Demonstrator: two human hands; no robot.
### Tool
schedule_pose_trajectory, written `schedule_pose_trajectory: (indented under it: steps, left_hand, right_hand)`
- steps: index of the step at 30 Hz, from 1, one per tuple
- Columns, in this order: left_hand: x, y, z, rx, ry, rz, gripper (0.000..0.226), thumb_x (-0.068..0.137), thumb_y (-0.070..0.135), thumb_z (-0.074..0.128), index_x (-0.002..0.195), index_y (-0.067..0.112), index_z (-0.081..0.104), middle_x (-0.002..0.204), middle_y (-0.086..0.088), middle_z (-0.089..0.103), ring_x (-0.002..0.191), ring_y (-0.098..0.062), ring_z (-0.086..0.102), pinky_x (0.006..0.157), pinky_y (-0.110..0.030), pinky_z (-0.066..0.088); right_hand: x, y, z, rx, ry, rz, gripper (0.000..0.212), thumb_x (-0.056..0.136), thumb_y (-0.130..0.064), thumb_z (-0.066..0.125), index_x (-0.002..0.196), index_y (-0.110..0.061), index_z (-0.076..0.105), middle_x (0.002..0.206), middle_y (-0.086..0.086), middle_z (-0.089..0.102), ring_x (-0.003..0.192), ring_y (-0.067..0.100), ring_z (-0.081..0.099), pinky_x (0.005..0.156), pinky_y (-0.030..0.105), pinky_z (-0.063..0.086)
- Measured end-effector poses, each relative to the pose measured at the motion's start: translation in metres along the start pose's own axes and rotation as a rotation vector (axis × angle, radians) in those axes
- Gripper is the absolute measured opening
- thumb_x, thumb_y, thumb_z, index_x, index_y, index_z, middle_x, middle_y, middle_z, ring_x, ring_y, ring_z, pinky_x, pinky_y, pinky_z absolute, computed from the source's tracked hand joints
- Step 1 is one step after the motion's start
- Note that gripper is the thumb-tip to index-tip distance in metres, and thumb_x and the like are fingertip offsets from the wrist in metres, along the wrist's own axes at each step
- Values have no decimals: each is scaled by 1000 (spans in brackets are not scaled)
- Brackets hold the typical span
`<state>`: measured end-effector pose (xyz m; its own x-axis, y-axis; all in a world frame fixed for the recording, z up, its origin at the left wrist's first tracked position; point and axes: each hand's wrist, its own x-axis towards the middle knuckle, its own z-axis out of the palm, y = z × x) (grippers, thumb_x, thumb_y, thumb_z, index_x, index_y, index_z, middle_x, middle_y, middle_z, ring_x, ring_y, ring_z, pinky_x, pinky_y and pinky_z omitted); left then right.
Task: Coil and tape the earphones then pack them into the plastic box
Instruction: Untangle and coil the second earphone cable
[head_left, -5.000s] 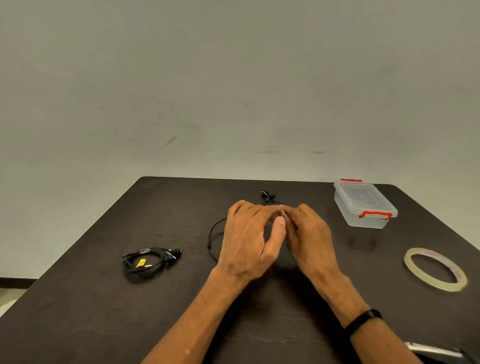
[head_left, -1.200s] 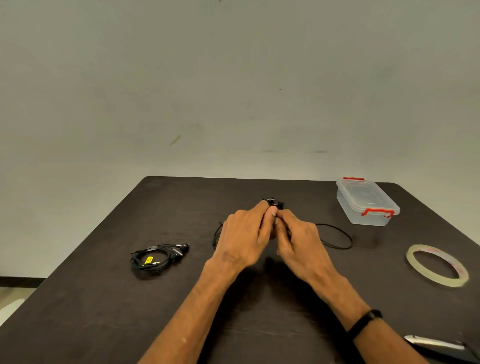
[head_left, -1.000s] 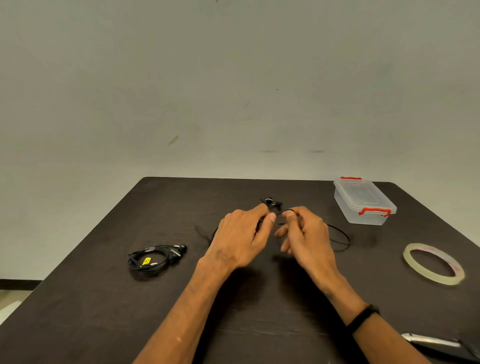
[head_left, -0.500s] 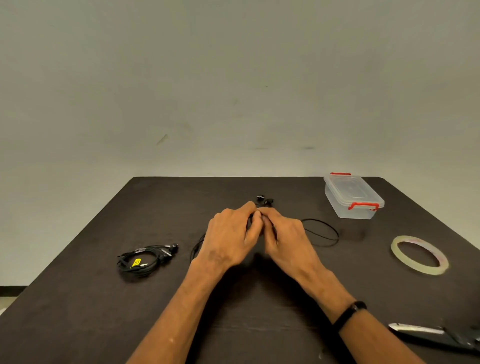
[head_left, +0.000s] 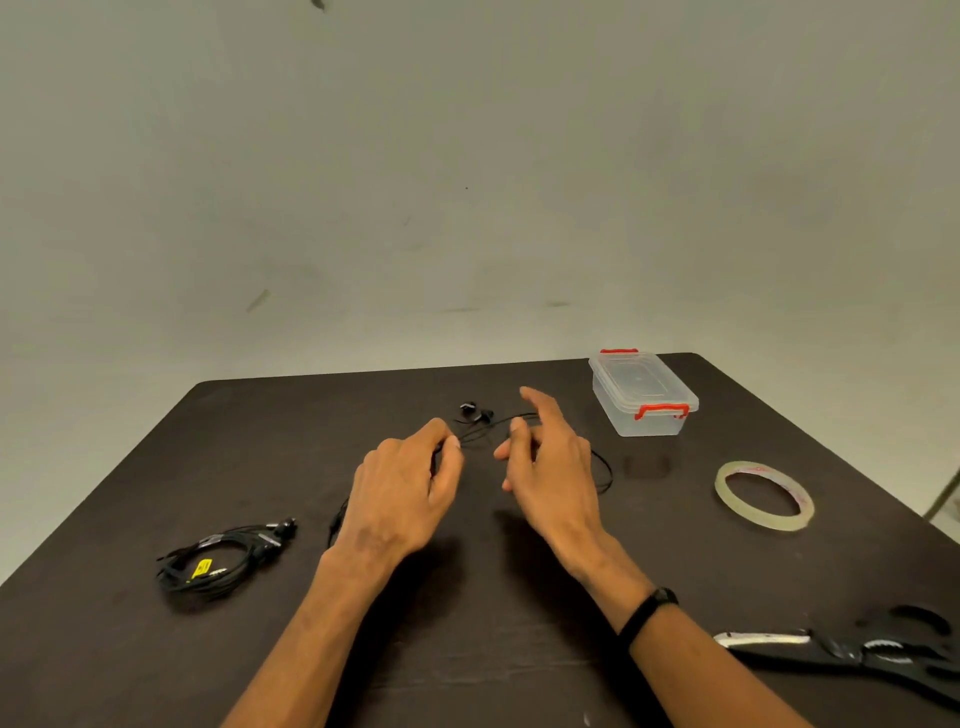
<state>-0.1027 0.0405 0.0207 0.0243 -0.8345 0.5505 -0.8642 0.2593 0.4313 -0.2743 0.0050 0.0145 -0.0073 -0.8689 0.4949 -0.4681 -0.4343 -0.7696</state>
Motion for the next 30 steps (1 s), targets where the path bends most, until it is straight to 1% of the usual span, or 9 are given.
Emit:
schedule_pose_trajectory:
  steps: [4,9,13,15,19,21,23,26,30]
  left_hand:
    - [0,-1,1,-22,-4,24,26,106,37,45,81,29,48,54,7,54,47,-16,53,54,-41,50]
    - [0,1,1,-5,-5,56,24,106,38,45,84,31,50,55,9,53,49,-14,53,54,-39,49]
    - [0,3,0,-8,-9,47,23,106,35,46,85,28,51,56,7,54,50,-16,53,55,-40,48]
    - [0,3,-1,-22,-6,37,23,106,35,46,85,27,52,56,6,55,50,-18,53,55,-40,47]
    - [1,1,-3,-45,21,25,24,105,33,47,83,26,52,54,5,54,50,-20,52,54,-39,45]
    - [0,1,-3,-37,29,25,24,105,35,46,83,26,52,54,4,54,51,-21,52,54,-38,46]
    - [0,0,-3,-39,33,17,24,105,36,44,84,26,51,54,4,53,50,-21,52,54,-38,46]
    - [1,0,-2,-36,53,8,24,106,38,44,86,27,51,54,6,51,50,-19,53,54,-37,44]
    - [0,1,-4,-58,42,65,24,105,43,40,86,31,48,54,10,51,49,-14,52,52,-34,42]
  right_hand:
    - [-6,-2,11,-206,-196,-350,47,108,-31,47,154,-30,44,87,-6,76,73,17,70,74,38,58]
    - [-3,4,14,-229,-151,-405,21,108,-31,47,121,-26,62,92,-5,76,80,20,73,72,48,59]
    - [2,9,8,-183,-92,-236,14,108,-25,52,113,-22,65,83,-11,72,65,11,70,67,42,60]
    - [2,6,5,-62,-50,-94,14,108,-23,51,109,-21,65,80,-9,73,55,9,68,59,31,59]
    - [18,5,-6,422,164,444,17,108,-13,50,115,-8,65,74,4,77,46,17,67,45,28,53]
    - [22,7,-12,562,259,548,21,109,-10,48,124,-6,62,75,8,76,47,17,66,45,26,53]
    - [16,8,-13,368,251,363,32,110,-17,46,141,-17,55,79,3,77,52,14,70,52,26,56]
    - [2,2,-2,107,18,-54,46,110,-24,47,155,-34,43,81,-5,75,58,9,71,65,24,59]
    - [-8,2,16,-139,-180,-445,40,107,-20,50,146,-19,57,96,0,78,76,10,71,76,34,59]
